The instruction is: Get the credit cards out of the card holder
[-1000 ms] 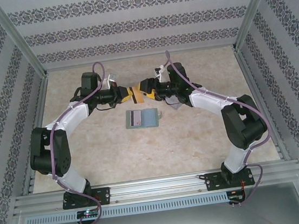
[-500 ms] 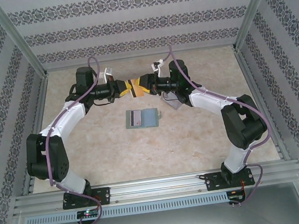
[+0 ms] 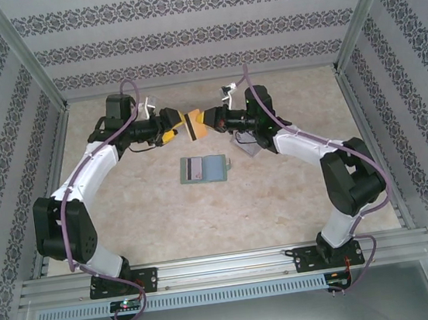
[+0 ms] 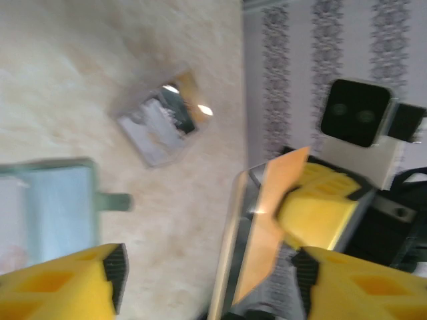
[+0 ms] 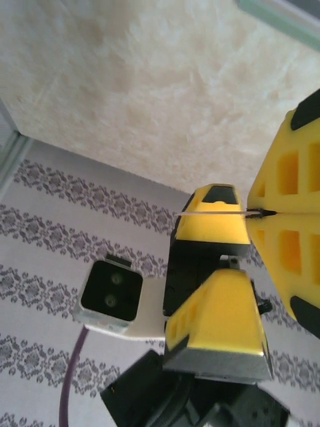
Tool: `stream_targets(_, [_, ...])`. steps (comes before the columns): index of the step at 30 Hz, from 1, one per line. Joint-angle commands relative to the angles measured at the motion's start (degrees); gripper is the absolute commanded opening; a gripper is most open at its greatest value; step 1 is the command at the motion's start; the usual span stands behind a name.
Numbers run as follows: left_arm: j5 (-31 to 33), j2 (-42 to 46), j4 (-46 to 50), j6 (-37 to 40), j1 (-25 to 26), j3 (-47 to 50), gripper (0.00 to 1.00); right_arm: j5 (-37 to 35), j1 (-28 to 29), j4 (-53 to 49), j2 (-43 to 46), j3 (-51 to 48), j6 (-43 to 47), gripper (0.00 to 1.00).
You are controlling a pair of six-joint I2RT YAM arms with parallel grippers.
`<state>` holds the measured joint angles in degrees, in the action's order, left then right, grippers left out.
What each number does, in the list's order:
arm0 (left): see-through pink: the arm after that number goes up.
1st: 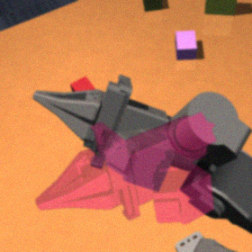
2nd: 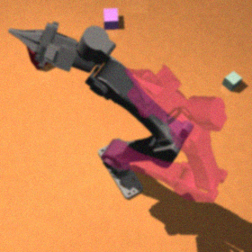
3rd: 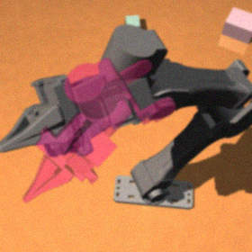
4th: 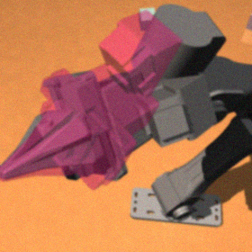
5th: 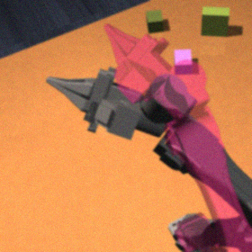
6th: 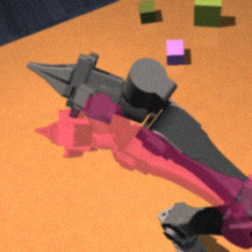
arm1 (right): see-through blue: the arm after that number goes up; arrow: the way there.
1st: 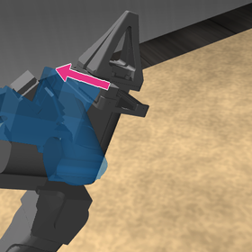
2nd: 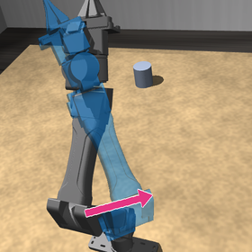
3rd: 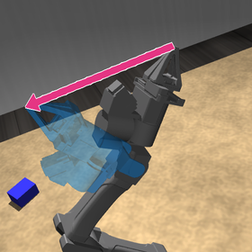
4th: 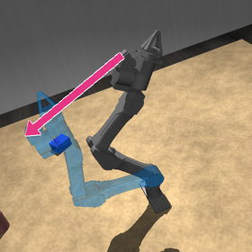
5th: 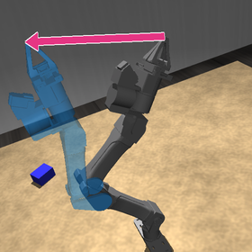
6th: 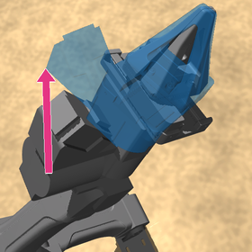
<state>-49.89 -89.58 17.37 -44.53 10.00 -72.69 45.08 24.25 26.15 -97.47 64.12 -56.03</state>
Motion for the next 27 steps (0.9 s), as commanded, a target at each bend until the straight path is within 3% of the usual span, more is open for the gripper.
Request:
stream_targets(1, [14.4,2.6,14.0,10.0,-0.6,-3.3,0.81,-4.8,-2.9,-6.4,3.5,-0.9,12.6,0.00])
stream_targets(4, [23.0,2.9,18.8,13.7,-1.2,-3.3,0.90,-8.4,-6.2,-12.9,4.6,-0.9,21.6,0.00])
stream_targets(8, [28.4,2.8,21.5,16.2,-2.8,-2.3,0.99,-12.6,-11.1,-19.8,4.9,-0.8,32.7,0.00])
stream_targets(15, [30.9,2.6,22.1,17.9,-4.8,-1.3,0.99,-14.0,-18.6,-25.8,1.8,1.4,49.9,0.00])
stream_targets(21, [30.7,1.6,21.8,17.9,-5.0,-2.0,0.99,-19.1,-20.9,-29.8,0.5,4.7,60.1,0.00])
stream_targets(27, [29.7,1.5,20.5,17.4,-5.1,-1.2,0.99,-18.7,-21.7,-35.0,-2.3,8.2,66.7,0.00])
